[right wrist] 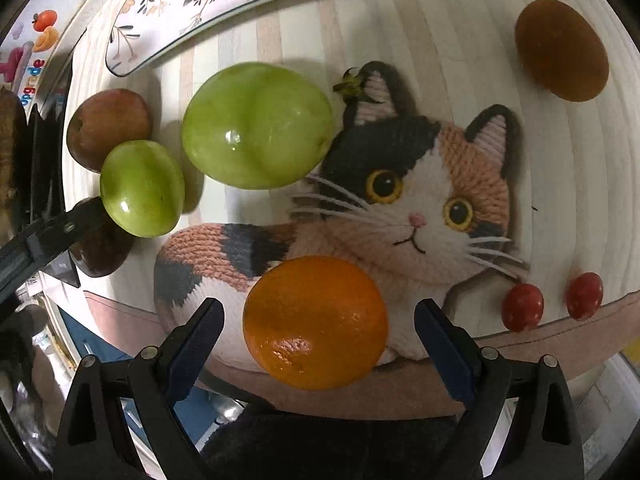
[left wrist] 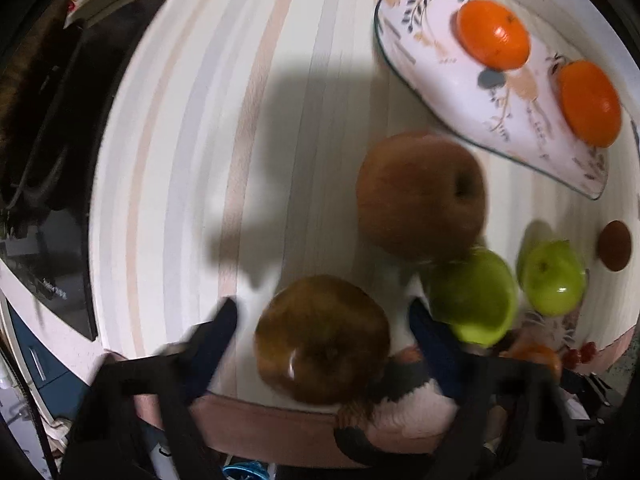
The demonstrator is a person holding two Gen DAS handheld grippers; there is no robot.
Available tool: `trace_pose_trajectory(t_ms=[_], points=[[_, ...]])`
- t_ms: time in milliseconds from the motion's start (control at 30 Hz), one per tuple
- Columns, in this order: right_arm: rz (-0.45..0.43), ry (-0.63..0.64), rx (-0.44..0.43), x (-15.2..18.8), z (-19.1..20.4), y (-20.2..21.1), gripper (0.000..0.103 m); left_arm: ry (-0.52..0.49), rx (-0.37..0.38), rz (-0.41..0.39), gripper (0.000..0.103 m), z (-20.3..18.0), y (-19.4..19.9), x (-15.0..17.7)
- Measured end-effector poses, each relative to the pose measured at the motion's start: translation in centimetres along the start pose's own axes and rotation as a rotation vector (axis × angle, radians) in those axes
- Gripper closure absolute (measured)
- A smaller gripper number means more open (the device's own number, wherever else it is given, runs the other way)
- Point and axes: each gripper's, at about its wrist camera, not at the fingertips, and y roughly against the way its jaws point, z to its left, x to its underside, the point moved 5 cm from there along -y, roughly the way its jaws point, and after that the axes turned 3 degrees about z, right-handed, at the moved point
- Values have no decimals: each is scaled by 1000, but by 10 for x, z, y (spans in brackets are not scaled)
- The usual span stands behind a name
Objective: Organize fruits
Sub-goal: 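Grasp a tangerine with the right tool while the left tool grasps a red apple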
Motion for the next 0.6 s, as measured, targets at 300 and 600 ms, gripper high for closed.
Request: trace_pose_trajectory(t_ms=[300, 600], points=[[-37, 68, 52, 4, 10, 1, 34, -5, 2, -16, 41, -5, 3, 42], [-17, 145, 71, 14, 11, -4, 34, -41, 34, 23, 41, -38, -6, 94]])
